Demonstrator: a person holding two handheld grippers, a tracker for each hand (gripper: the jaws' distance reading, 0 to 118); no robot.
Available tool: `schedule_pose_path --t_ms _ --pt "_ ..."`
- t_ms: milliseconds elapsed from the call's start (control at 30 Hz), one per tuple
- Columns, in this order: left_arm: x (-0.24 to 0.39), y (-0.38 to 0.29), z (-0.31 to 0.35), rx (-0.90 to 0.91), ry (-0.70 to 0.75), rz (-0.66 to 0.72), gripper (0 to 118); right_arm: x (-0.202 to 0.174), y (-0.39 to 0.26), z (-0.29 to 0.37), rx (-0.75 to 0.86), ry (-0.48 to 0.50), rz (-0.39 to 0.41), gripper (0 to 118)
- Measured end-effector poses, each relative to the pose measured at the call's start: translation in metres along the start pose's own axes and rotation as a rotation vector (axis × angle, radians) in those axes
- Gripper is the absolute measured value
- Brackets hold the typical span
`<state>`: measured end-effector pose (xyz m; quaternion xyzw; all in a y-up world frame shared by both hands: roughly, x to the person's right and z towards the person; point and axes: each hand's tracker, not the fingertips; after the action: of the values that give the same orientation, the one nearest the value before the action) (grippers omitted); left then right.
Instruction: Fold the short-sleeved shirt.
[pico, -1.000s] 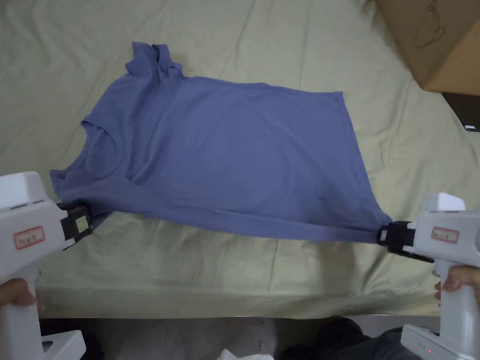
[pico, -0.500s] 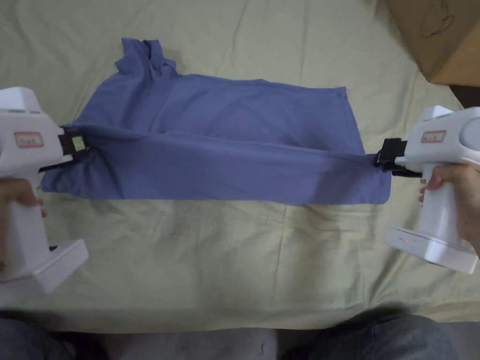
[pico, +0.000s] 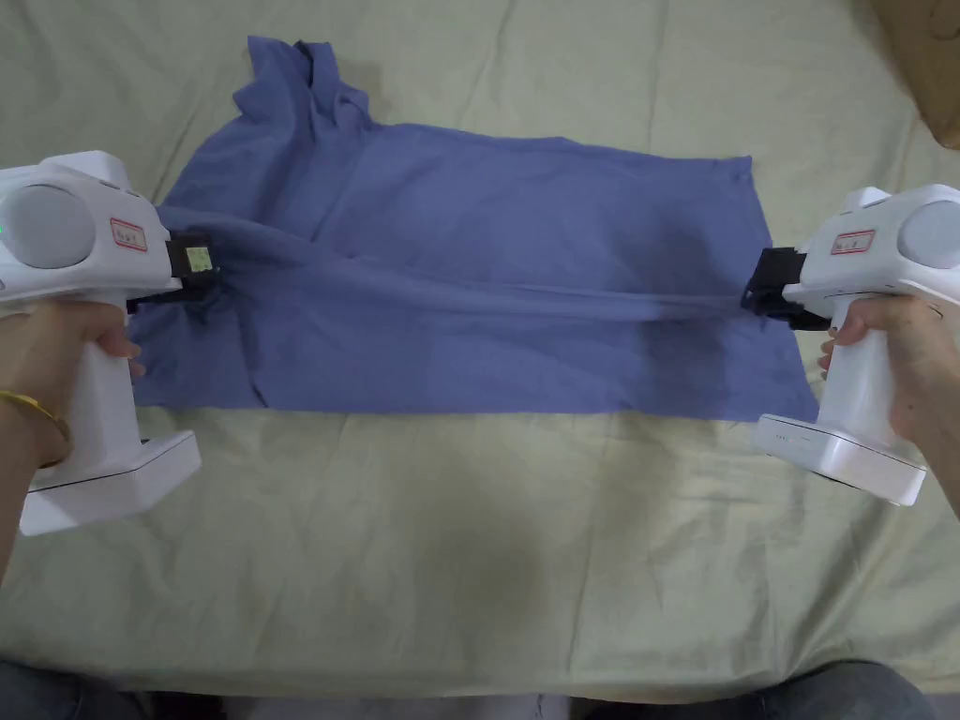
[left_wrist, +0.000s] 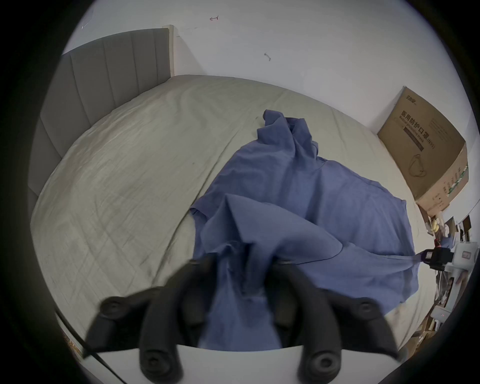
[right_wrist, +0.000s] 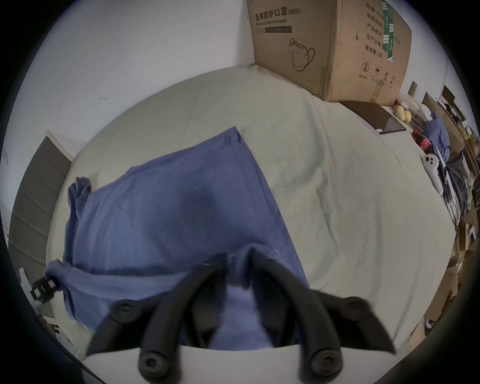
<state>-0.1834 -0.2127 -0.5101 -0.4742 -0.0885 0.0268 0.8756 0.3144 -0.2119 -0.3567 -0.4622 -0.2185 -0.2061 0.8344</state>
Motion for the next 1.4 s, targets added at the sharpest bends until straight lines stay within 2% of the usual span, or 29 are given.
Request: schedule_pose_path --t_ms 33,67,100,133,233,333,467,533,600,667,700,733,800,833,867,900,933,967,1167,1300,1333,1400 --pt "-0.001 0.0 0.001 0.002 0.014 0.0 69 0.002 0.001 0.001 0.014 0.01 -0.004 50" --pt "-0.003 0.0 0.002 0.011 0.026 -0.002 92 0.004 0.002 0.003 0.024 0.02 -0.003 83" --pt "-0.005 -0.001 0.006 0.029 0.031 -0.002 106 0.005 0.002 0.007 0.036 0.022 0.002 97" --pt "-0.009 -0.001 0.011 0.049 0.033 -0.005 114 0.006 0.002 0.014 0.064 0.028 0.006 102" --pt "-0.014 -0.003 0.037 0.14 0.013 -0.007 116 0.008 -0.002 0.043 0.168 0.061 0.039 102" --pt "-0.016 -0.017 0.076 0.3 -0.01 -0.028 116 0.005 -0.019 0.085 0.291 0.079 0.114 102" --pt "-0.009 -0.049 0.127 0.497 0.034 -0.116 116 -0.008 -0.063 0.141 0.496 0.016 0.271 104" --pt "-0.005 -0.066 0.147 0.574 0.077 -0.165 115 -0.013 -0.087 0.162 0.567 -0.005 0.303 106" --pt "-0.003 -0.084 0.161 0.637 0.12 -0.216 107 -0.017 -0.112 0.179 0.618 -0.02 0.292 106" --pt "-0.004 -0.099 0.171 0.647 0.133 -0.264 86 -0.019 -0.134 0.194 0.641 0.002 0.273 105" --pt "-0.005 -0.105 0.175 0.642 0.127 -0.267 86 -0.019 -0.144 0.199 0.653 0.01 0.261 105" --pt "-0.006 -0.111 0.178 0.636 0.123 -0.263 82 -0.02 -0.154 0.204 0.665 0.017 0.249 104" --pt "-0.012 -0.118 0.182 0.612 0.109 -0.238 52 -0.021 -0.168 0.211 0.668 0.04 0.232 93" --pt "-0.015 -0.122 0.185 0.612 0.098 -0.214 33 -0.022 -0.174 0.214 0.666 0.053 0.223 79" --pt "-0.017 -0.125 0.186 0.609 0.097 -0.195 9 -0.023 -0.178 0.215 0.667 0.058 0.214 52" --pt "-0.018 -0.129 0.188 0.608 0.1 -0.185 0 -0.024 -0.181 0.216 0.664 0.06 0.215 28" --pt "-0.021 -0.13 0.19 0.601 0.094 -0.185 0 -0.025 -0.183 0.216 0.662 0.061 0.218 7" --pt "-0.022 -0.131 0.192 0.581 0.077 -0.181 0 -0.026 -0.185 0.216 0.659 0.056 0.22 1" --pt "-0.027 -0.134 0.197 0.538 0.05 -0.165 0 -0.028 -0.188 0.217 0.616 0.074 0.229 0" --pt "-0.038 -0.114 0.191 0.473 0.037 -0.111 0 -0.028 -0.186 0.221 0.62 0.083 0.227 0" --pt "-0.041 -0.104 0.186 0.451 0.031 -0.093 4 -0.028 -0.186 0.222 0.623 0.079 0.233 0" --pt "-0.049 -0.085 0.174 0.384 -0.018 -0.078 32 -0.027 -0.185 0.223 0.628 0.077 0.234 0"
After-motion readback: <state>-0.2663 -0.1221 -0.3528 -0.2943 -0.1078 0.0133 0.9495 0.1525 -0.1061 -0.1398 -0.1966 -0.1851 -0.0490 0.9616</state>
